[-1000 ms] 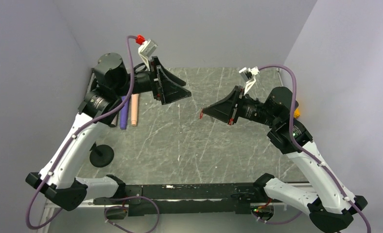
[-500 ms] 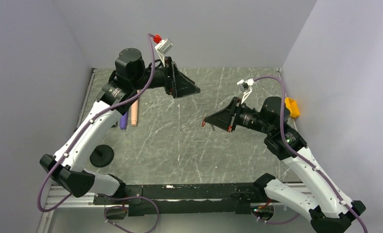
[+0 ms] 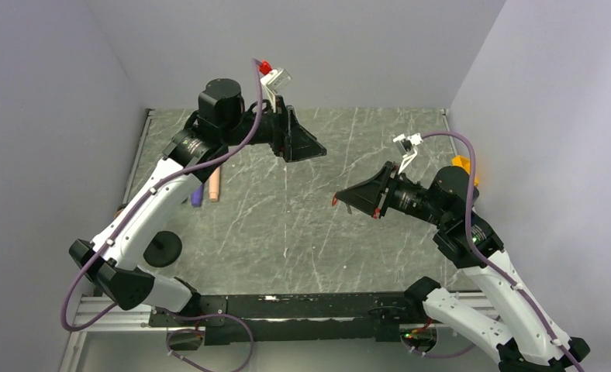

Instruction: Remove the keys from the keyring

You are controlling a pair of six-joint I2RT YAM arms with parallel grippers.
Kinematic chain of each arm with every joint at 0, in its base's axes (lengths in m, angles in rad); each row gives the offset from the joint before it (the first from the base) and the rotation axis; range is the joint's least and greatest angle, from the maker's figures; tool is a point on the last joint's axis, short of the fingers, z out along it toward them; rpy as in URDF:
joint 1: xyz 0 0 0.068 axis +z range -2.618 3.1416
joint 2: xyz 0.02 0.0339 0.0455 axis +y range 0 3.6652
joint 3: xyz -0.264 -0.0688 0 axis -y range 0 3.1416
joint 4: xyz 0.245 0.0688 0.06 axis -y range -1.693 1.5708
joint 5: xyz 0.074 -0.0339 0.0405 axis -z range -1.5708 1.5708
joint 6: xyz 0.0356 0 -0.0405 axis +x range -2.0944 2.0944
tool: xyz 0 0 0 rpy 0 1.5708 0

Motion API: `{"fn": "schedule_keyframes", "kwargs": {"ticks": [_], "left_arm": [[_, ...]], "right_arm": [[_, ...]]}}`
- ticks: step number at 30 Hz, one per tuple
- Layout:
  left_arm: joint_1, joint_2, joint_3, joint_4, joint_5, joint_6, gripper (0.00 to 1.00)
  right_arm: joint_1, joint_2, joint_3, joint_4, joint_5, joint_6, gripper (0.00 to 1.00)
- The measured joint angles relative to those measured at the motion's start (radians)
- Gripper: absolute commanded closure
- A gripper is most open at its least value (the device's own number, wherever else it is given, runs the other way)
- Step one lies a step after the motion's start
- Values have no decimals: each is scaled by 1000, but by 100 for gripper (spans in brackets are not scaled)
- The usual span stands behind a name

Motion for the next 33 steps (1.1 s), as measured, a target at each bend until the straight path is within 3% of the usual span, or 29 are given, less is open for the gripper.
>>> {"fn": "schedule_keyframes", "kwargs": {"ticks": [12,33], "left_arm": [[-3,-2,65,-76,-40,58,21],[-4,-63,16,-138,-39,118,23]], "right_arm": [[0,11,12,-75,7,-31,100],[0,56,-9,-8,-76,-37,100]]}}
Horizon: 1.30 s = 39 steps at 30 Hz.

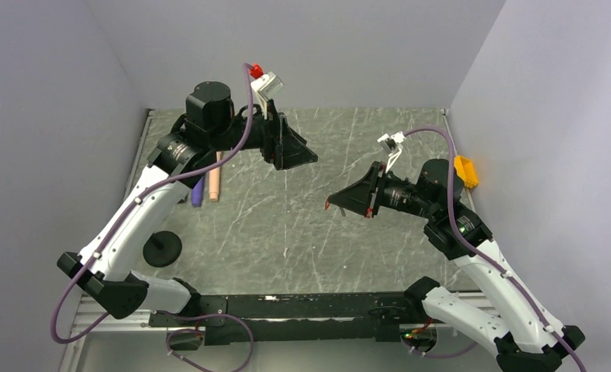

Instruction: Remove the keys from the keyring

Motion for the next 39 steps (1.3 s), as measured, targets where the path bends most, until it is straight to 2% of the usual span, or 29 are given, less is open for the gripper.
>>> {"fn": "schedule_keyframes", "kwargs": {"ticks": [4,8,11,14,17,21,26,29,33,39], "left_arm": [[0,8,26,-19,1,2,23],[2,47,137,-21,19,-6,27],[19,56,188,28,61,-37,33],[51,56,197,124,114,-89,32],[80,61,197,192,148,-132,31],[96,83,197,249,182,-163,28],[96,134,216,242,180,-154,23],[96,196,291,222,178,-150,23],[97,298,442,202,183,-163,25],[80,286,399,204,166,-166,27]], "right_arm": [[0,16,7,42,-31,-1,100],[-19,74,69,85,-87,-1,100],[-78,158,166,141,-166,11,100],[-167,235,237,246,-260,55,100],[-256,313,275,391,-380,146,100],[-305,418,307,584,-513,290,100],[-306,510,341,728,-577,418,100],[-308,549,347,875,-598,543,100],[-325,557,354,951,-610,604,100],[-331,419,261,895,-554,504,100]]}}
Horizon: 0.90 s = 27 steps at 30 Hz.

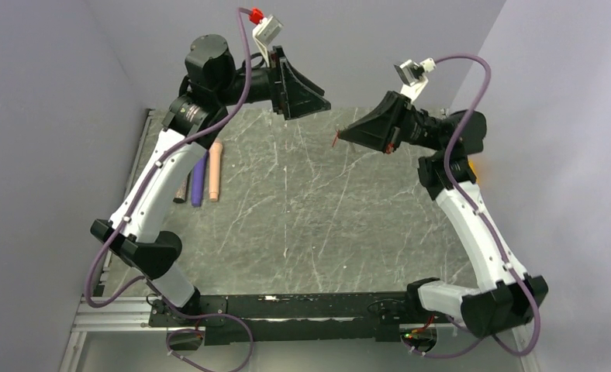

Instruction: Remove the keys from the keyring

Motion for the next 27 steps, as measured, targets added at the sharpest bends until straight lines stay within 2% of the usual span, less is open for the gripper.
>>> {"fn": "schedule_keyframes", "kwargs": {"ticks": [6,10,13,16,27], "left_arm": [[-97,-57,-28,-85,-47,82,29],[-147,-145,-98,-87,-82,113,29],[-157,-238,-192,-62,-108,116,29],[-165,-274,-220,-50,-117,117,30],[-184,-283,-240,-74,-145,172,31]], "right_arm": [[8,-125,-57,-10,50,-53,100],[38,-158,-57,-99,73,-125,100],[63,-170,-56,-188,89,-182,100],[86,-173,-56,-255,109,-223,100],[174,-158,-8,-362,164,-306,100]]}}
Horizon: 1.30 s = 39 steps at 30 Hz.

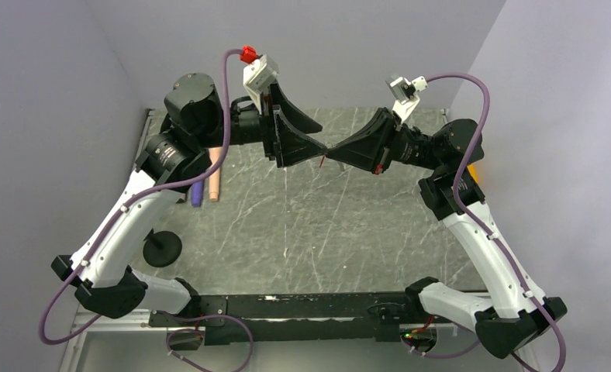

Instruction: Remove the keys from the keyring

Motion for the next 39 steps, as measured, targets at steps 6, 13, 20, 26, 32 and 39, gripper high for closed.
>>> {"fn": "schedule_keyframes", "kwargs": {"ticks": [6,13,20,26,32,39], "left_arm": [[0,0,0,-18,-27,14,31],[0,6,3,-17,-9,-1,41],[14,35,11,25,68,-73,48],[103,35,-55,257,194,-274,51],[152,35,-96,420,256,-413,52],[151,35,-97,451,284,-429,57]], "right_arm": [[11,17,27,-10,15,-10,100],[16,23,38,-12,14,-10,100],[17,32,61,-19,13,-15,100],[18,32,76,-29,13,-18,100],[18,37,81,-31,12,-18,100],[18,55,108,-41,14,-31,100]]}}
